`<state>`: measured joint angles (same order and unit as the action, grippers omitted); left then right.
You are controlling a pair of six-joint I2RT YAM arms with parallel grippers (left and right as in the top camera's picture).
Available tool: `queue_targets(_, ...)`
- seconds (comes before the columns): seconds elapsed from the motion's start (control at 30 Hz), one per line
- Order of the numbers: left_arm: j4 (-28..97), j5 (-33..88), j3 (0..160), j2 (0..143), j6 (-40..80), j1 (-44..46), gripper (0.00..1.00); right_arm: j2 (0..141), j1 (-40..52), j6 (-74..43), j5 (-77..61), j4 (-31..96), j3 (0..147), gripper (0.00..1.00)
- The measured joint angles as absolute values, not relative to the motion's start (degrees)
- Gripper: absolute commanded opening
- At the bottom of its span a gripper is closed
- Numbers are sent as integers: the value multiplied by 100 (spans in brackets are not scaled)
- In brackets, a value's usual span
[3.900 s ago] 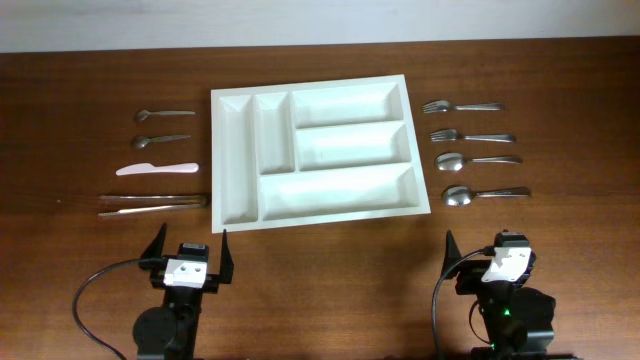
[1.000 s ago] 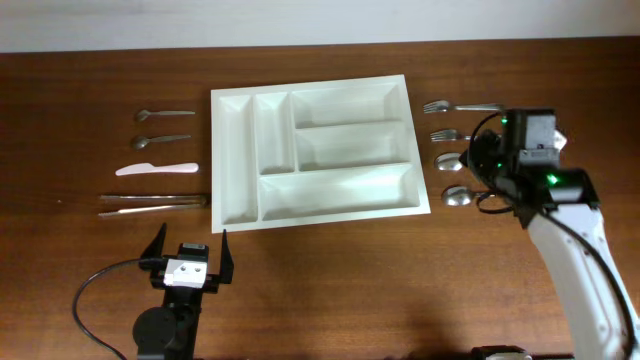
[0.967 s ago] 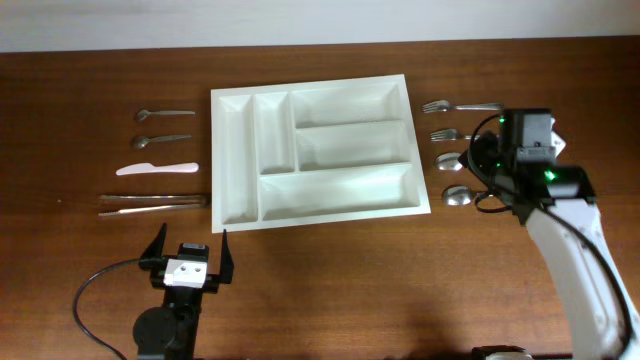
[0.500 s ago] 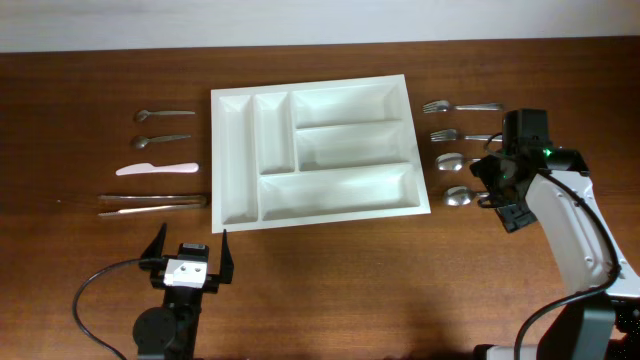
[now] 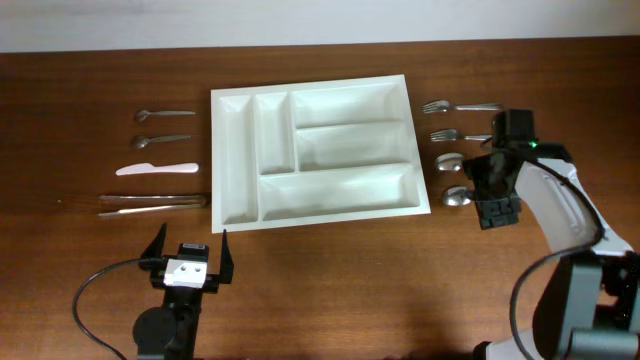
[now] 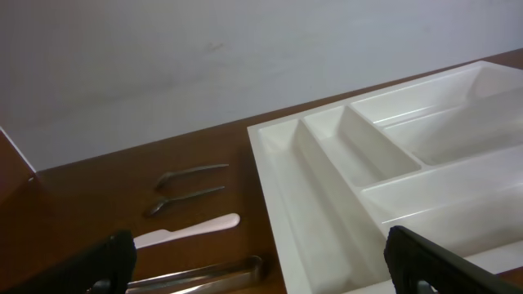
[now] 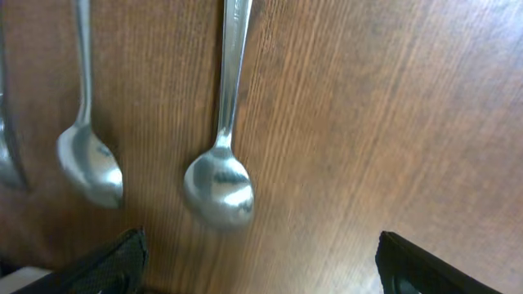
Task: Pack container
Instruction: 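Lower the right gripper over the large spoon's handle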
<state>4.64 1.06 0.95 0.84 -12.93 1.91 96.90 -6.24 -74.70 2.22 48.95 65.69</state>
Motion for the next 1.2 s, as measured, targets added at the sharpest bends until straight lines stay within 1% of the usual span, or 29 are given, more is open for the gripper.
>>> queue_targets(0.3,464,106,95,84,-1293,191,99,10049,-738,-7636,139,4278,6569,91)
queue_targets(0.6,467,106,95,84,-1293,191,99,10154,-1439,-7651,73,4189,6569,89)
queue_targets(0.87,464,106,95,84,-1293,191,99,10455,-1441,-7601,-117,4016,6569,88)
queue_targets(0.97,467,106,95,84,-1293,191,99,10501,-1302,-7540,-209,3929,6569,88)
queue_targets(1.07,464,106,95,84,-1293,191,99,10506,-1129,-7502,-272,3857,6569,86)
queue_targets(1.13,464,106,95,84,-1293,191,99,10506,-1057,-7496,-281,3857,6569,78)
queue_targets(1.2,464,106,95,84,-1293,191,99,10506,-1039,-7500,-296,3868,6569,76)
